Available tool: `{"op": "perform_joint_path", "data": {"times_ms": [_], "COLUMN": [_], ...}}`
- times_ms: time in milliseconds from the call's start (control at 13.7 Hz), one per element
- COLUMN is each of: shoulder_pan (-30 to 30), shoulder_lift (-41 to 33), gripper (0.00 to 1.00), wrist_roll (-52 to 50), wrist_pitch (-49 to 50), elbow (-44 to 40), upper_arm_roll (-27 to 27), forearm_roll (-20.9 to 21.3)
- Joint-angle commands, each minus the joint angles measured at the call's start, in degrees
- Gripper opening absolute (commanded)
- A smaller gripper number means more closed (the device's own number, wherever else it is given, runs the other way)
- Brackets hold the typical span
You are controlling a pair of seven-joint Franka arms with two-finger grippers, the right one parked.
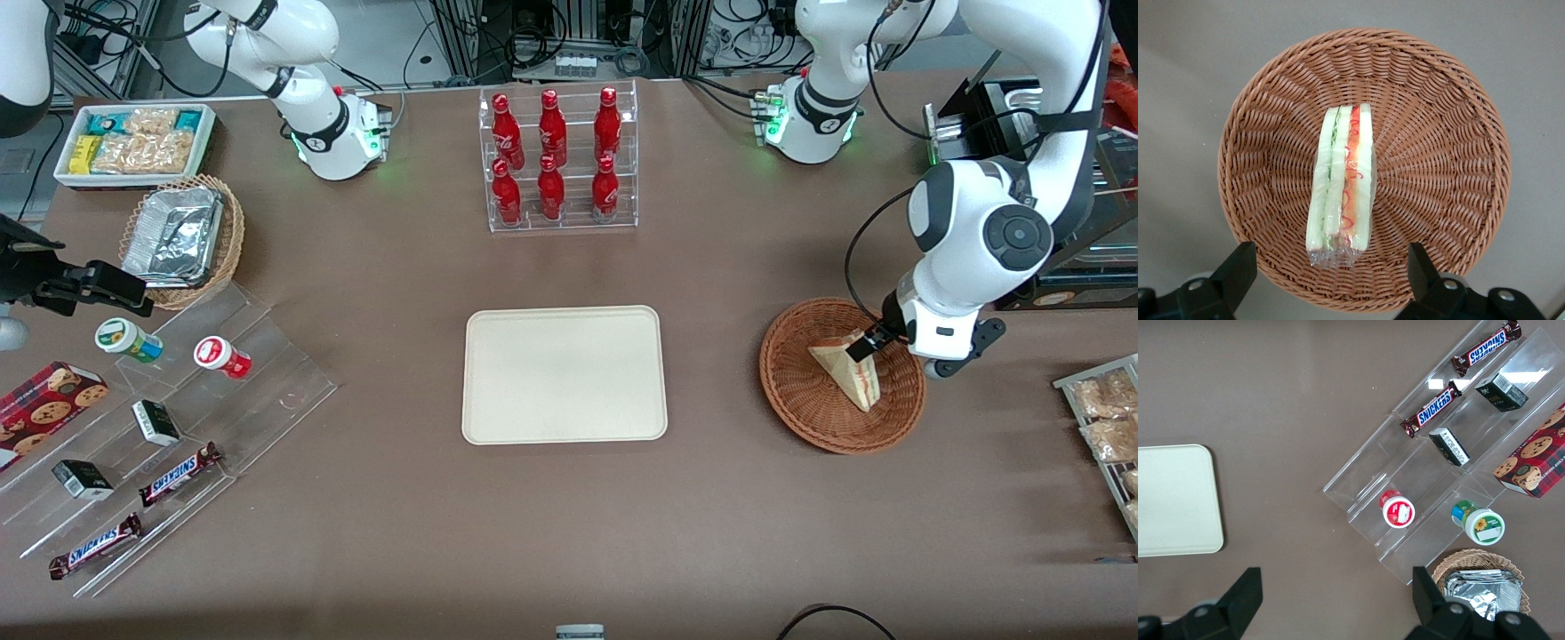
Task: Place sandwich from basket to tray
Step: 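Lower the open left gripper over the wrapped sandwich in the wicker basket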
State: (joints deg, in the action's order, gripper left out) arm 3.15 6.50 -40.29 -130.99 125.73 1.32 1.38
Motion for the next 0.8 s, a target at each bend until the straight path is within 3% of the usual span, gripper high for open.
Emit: {"op": "perform_joint_path", "data": {"times_ms": [0, 732], "shoulder_pan": [0.0, 0.0], "shoulder_lift": [-0.1, 6.4], "gripper": [1.0, 1.0], "wrist_roll": [-1.5, -1.9], "wrist_pitch": [-3.9, -9.5], "elbow": [2.0, 2.3], "upper_arm_roll": [0.0, -0.1], "forearm_roll": [1.3, 1.4]}}
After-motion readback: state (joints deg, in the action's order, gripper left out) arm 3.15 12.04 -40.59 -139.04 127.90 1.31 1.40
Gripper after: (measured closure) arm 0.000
